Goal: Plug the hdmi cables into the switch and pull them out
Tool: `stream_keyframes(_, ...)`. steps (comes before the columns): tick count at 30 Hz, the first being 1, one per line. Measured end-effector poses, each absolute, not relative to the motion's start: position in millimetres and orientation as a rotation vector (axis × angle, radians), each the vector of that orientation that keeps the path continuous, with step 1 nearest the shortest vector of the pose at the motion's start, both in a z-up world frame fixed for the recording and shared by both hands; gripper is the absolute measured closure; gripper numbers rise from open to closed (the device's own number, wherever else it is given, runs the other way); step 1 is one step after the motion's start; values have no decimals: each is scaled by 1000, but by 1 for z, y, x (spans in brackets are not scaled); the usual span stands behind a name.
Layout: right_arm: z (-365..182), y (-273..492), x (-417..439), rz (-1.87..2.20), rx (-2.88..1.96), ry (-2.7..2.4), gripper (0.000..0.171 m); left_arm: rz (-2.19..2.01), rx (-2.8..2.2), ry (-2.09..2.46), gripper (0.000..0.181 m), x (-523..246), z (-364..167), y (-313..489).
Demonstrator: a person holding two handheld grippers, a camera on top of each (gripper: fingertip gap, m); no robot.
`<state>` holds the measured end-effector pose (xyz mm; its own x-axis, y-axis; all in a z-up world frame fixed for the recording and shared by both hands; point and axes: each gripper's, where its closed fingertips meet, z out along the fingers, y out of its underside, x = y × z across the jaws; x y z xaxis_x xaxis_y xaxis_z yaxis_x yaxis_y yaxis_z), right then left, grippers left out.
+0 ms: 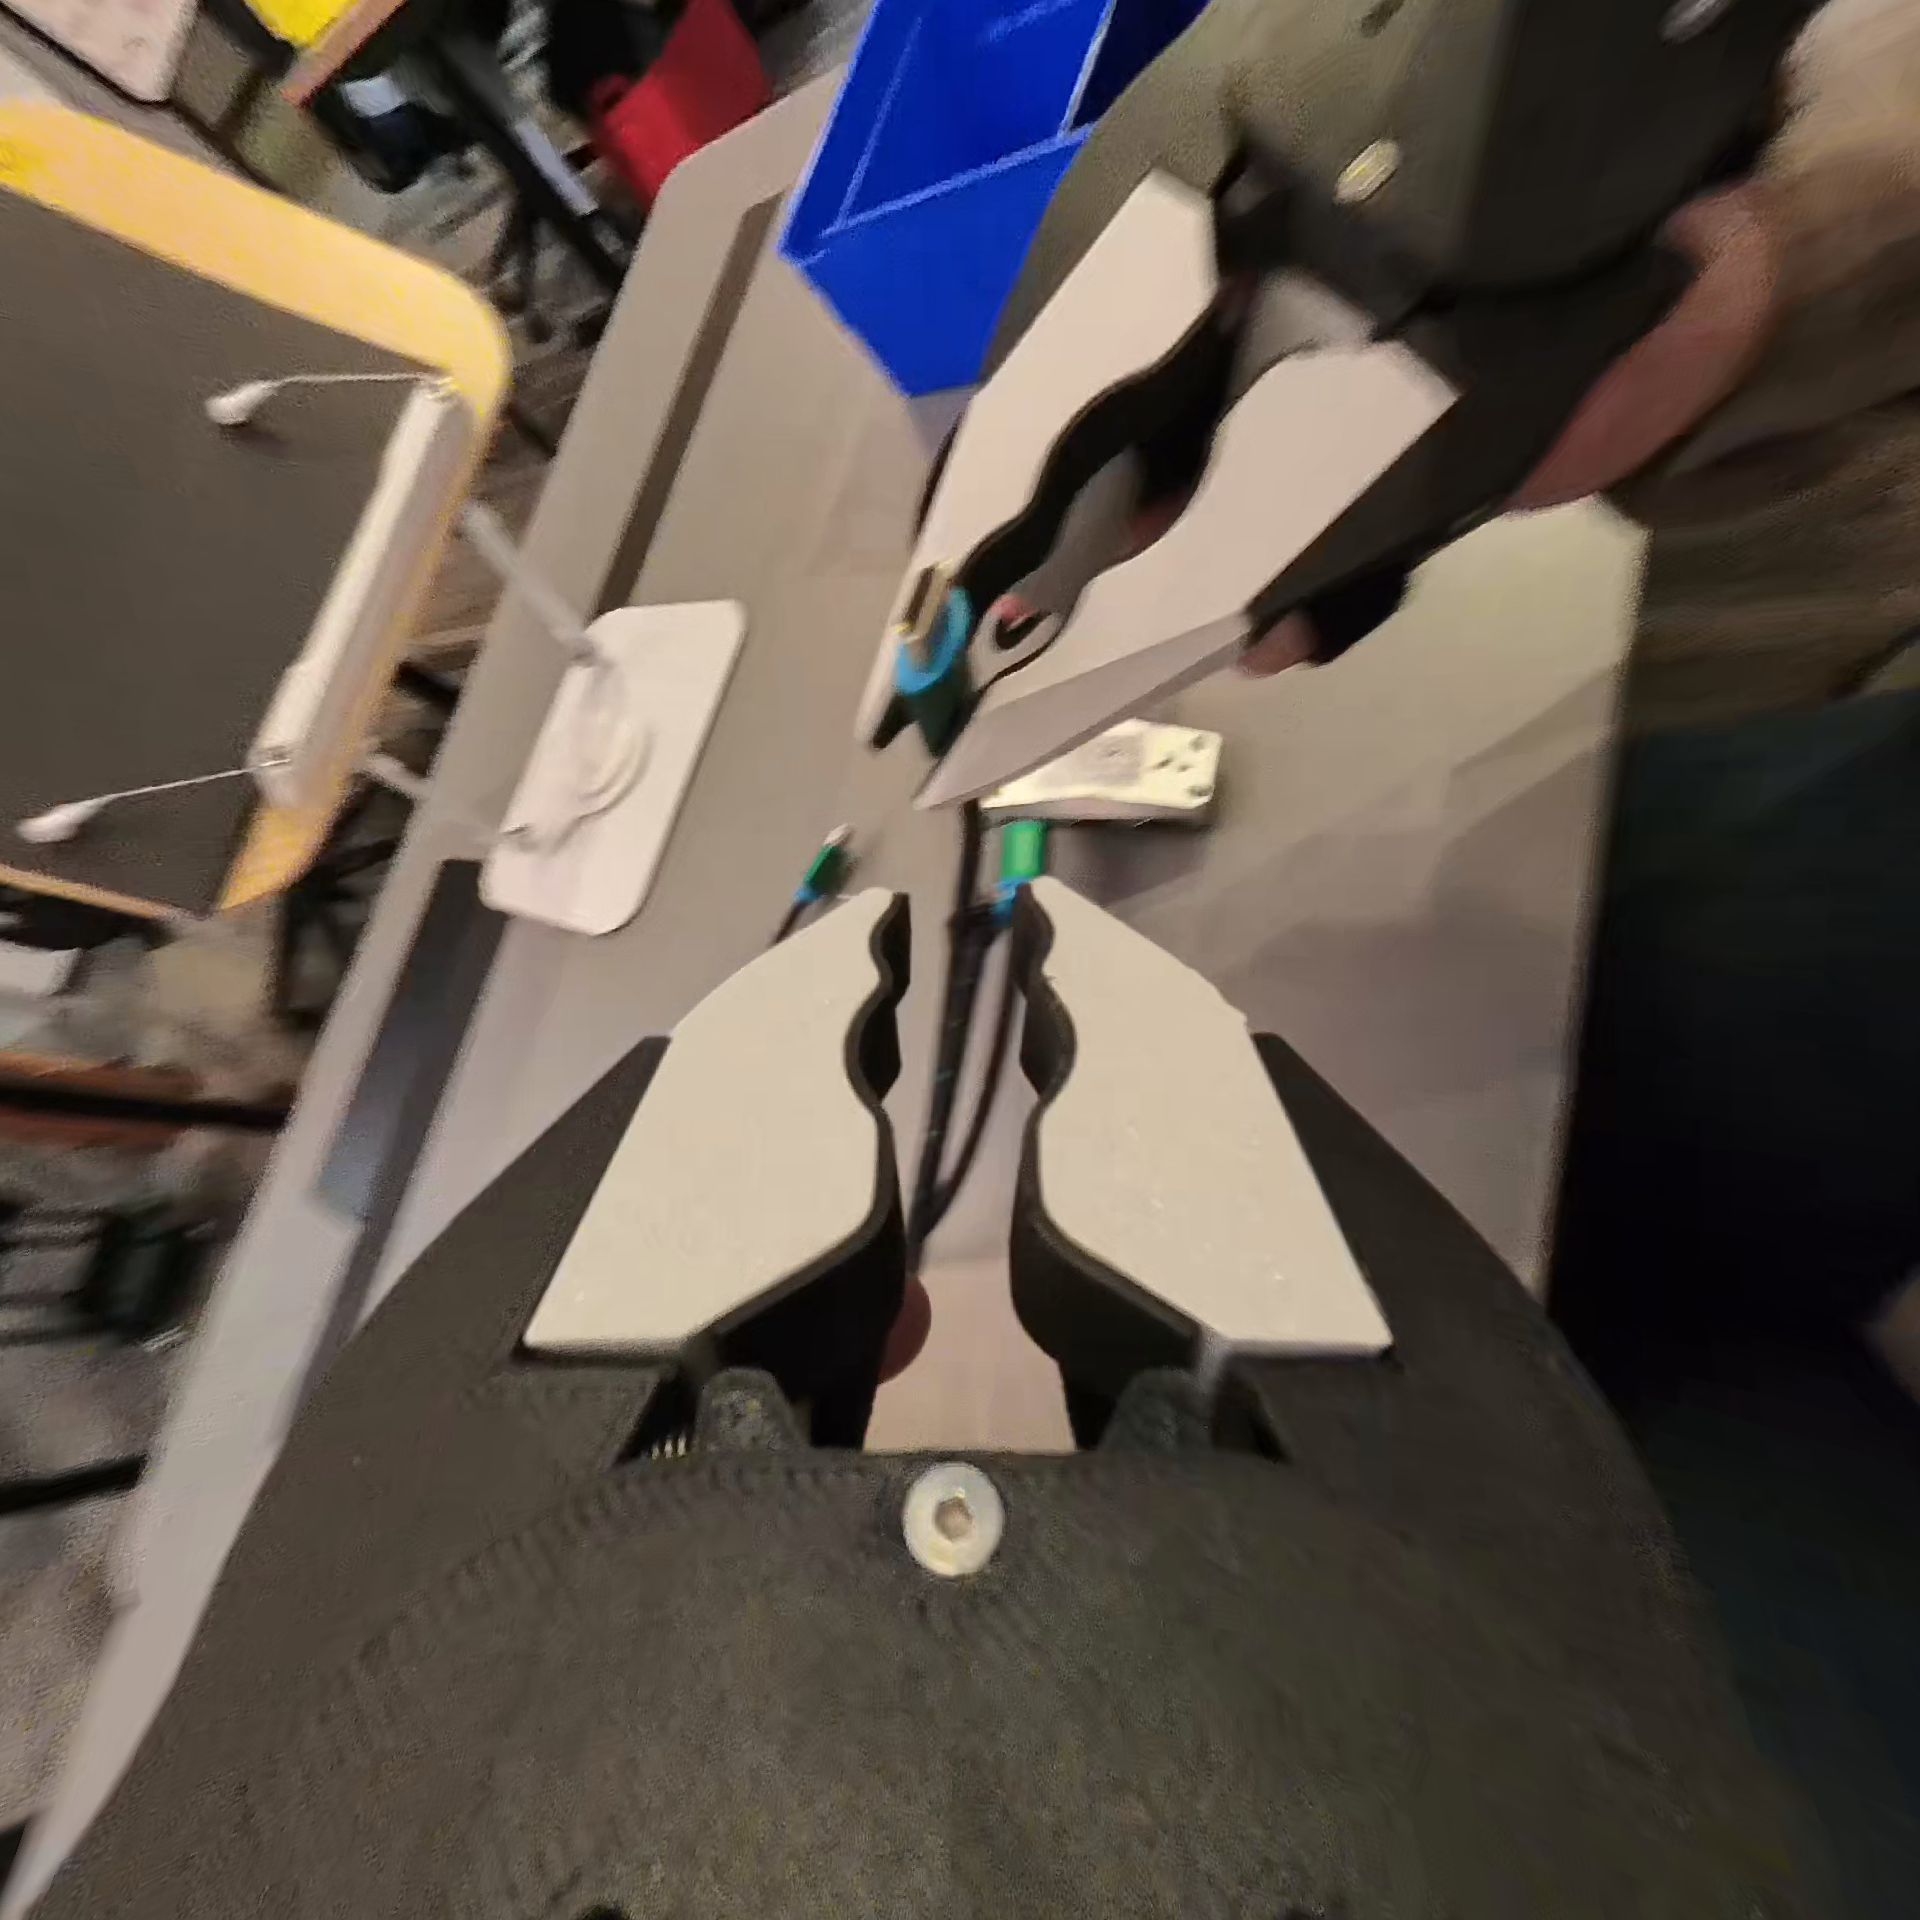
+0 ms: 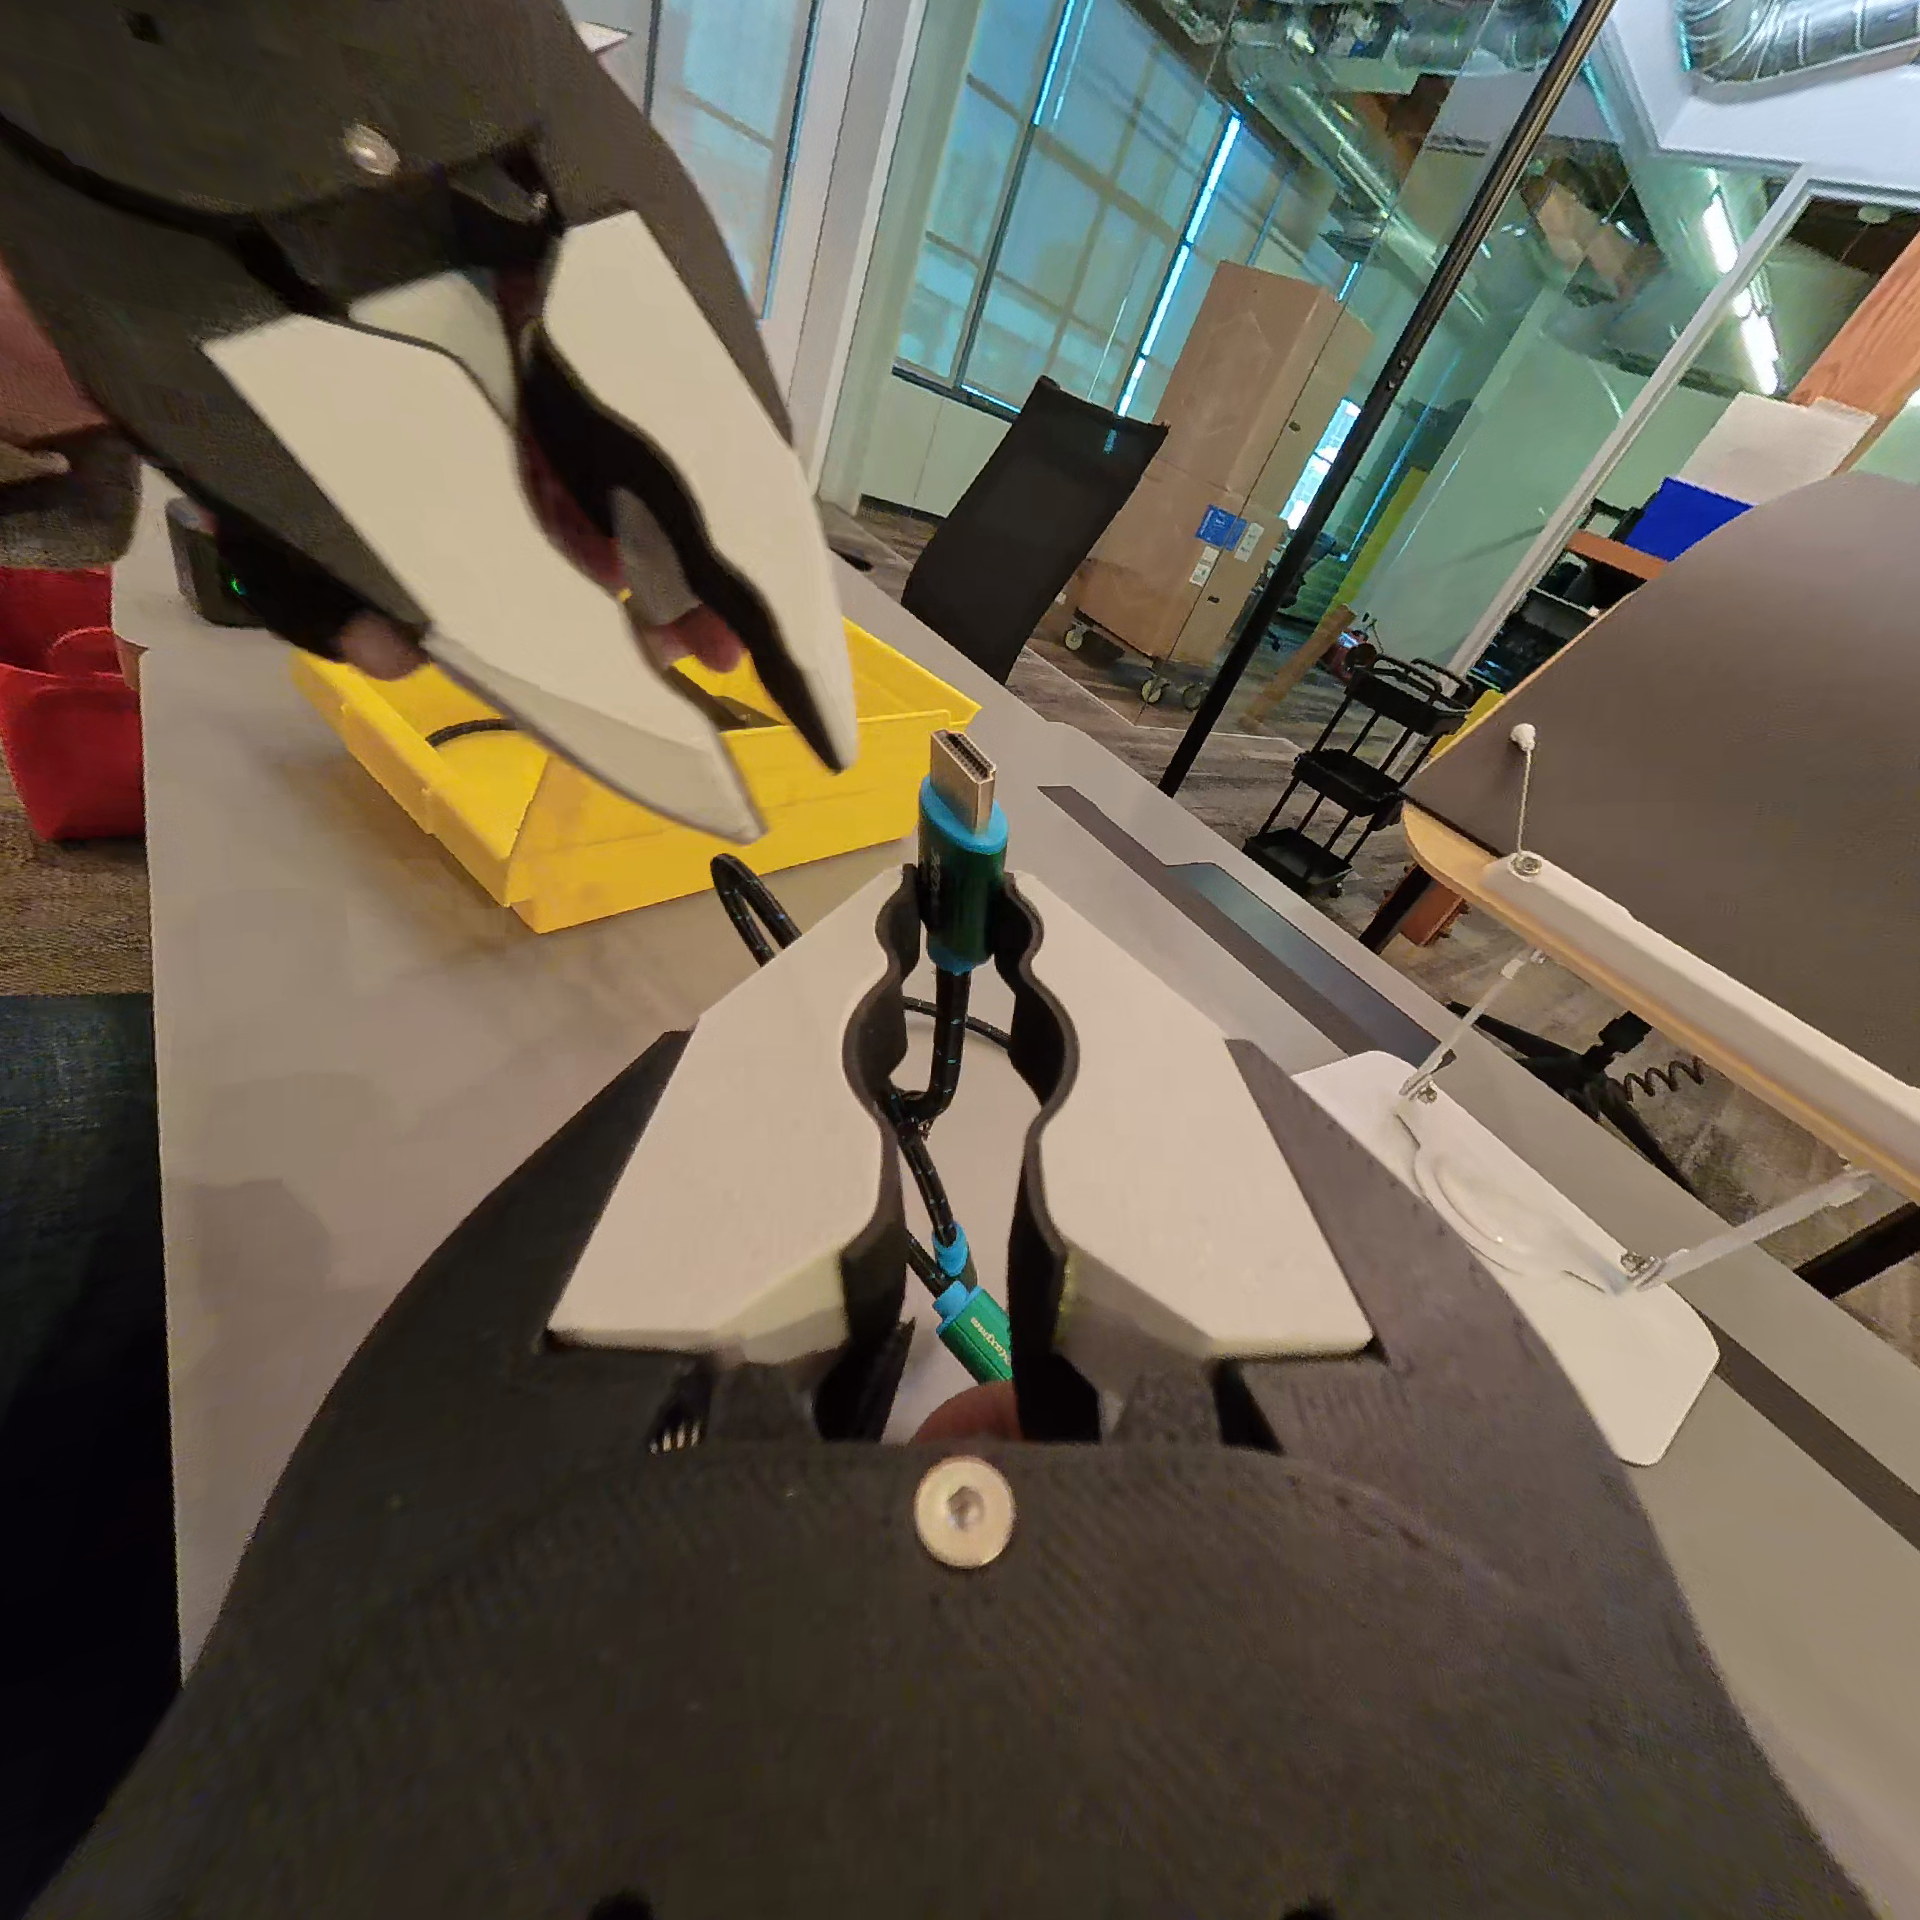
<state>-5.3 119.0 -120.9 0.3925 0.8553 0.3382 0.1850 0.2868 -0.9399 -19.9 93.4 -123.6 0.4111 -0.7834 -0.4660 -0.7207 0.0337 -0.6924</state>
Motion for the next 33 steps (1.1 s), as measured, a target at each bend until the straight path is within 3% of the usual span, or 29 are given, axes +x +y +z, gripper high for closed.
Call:
stream_keyframes(5, -117, 120, -2, 623, -1234, -1074, 160, -495, -1785, 1302, 162, 17, -150, 64)
stream_keyframes(11, -110, 120, 0, 649, -1223, -1047, 160, -1066, -1775, 937, 153, 54, -162, 56)
stream_keyframes(20, -94, 112, 4, 684, -1180, -1023, 160, -1346, -1545, 482, 153, 49, -133, 90)
stream_keyframes(26, -83, 109, 5, 742, -1154, -987, 160, -1457, -1454, 376, 145, 44, -116, 89)
stream_keyframes(29, -77, 107, 8, 783, -1137, -963, 161, -1475, -1397, 326, 154, 33, -103, 92)
stream_keyframes(33, -71, 103, 9, 829, -1111, -954, 161, -1517, -1376, 285, 150, 31, -97, 92)
